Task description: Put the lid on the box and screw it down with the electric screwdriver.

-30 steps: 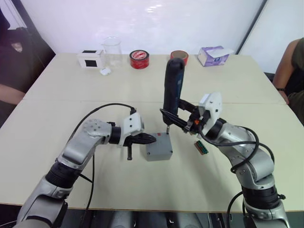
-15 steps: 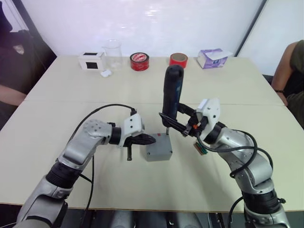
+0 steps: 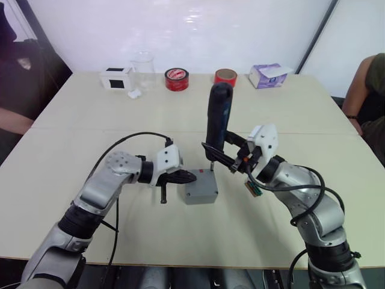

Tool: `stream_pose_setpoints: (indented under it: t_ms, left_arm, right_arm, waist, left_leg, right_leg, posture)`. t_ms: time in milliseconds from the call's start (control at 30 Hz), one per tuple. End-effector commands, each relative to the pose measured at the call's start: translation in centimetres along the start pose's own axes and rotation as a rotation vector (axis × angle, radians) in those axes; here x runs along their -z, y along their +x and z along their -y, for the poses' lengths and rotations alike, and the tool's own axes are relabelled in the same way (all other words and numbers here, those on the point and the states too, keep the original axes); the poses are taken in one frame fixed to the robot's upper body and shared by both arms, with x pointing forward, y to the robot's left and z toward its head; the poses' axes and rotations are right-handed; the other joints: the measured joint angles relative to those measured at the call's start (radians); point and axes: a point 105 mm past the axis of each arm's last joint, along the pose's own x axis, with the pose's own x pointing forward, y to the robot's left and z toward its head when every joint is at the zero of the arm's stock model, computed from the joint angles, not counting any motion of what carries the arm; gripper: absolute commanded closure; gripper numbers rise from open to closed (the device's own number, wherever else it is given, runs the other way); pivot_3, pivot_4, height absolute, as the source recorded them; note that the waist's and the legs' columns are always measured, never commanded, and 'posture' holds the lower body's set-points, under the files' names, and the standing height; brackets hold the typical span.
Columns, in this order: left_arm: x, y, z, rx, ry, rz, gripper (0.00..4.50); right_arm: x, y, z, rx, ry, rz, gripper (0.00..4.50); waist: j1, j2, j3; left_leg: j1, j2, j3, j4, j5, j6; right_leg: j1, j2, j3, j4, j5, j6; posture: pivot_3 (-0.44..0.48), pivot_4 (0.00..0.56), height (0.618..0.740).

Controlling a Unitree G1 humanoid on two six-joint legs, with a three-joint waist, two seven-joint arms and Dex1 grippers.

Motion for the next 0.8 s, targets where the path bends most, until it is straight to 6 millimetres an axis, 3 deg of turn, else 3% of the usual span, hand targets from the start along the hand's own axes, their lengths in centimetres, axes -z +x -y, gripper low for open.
stream_pose_setpoints:
  t_ms: [33,333,533,800]
  left_arm:
    - [0.6,0.1,0.2,0.008,-0.005,-0.021,4.5]
    - [0.8,0.3,0.2,0.009,-0.007,-0.023,4.5]
    - [0.9,0.4,0.2,0.01,-0.008,-0.024,4.5]
    - [1.1,0.5,0.4,0.016,-0.017,-0.029,4.5]
  right_arm:
    - [4.9,-0.7,-0.9,-0.014,0.109,-0.205,2.66]
    - [6.0,-0.9,-0.9,-0.015,0.098,-0.266,2.66]
    - [6.6,-1.1,-0.9,-0.012,0.12,-0.302,2.66]
    - [5.7,-0.6,-0.8,-0.005,0.153,-0.267,2.66]
  waist:
    - [0.0,-0.001,-0.002]
    - [0.0,-0.003,-0.01]
    - [-0.001,-0.006,-0.017]
    - [0.0,-0.007,-0.019]
  left_leg:
    - [0.0,0.0,0.0,0.0,0.0,0.0]
    - [0.003,0.0,0.0,0.0,0.0,0.0]
    - [0.019,0.001,0.0,-0.013,0.0,0.0]
    - [0.019,0.002,0.0,-0.014,0.0,0.0]
  right_leg:
    - [0.0,0.0,0.0,0.0,0.0,0.0]
    - [0.003,0.0,0.0,0.0,0.0,-0.001]
    - [0.019,-0.001,0.0,-0.013,-0.003,-0.004]
    - [0.019,-0.003,0.0,-0.015,-0.003,-0.004]
  posture:
    - [0.0,0.15,0.74]
    - [0.0,0.15,0.74]
    - [0.0,0.15,0.74]
    - [0.0,0.15,0.74]
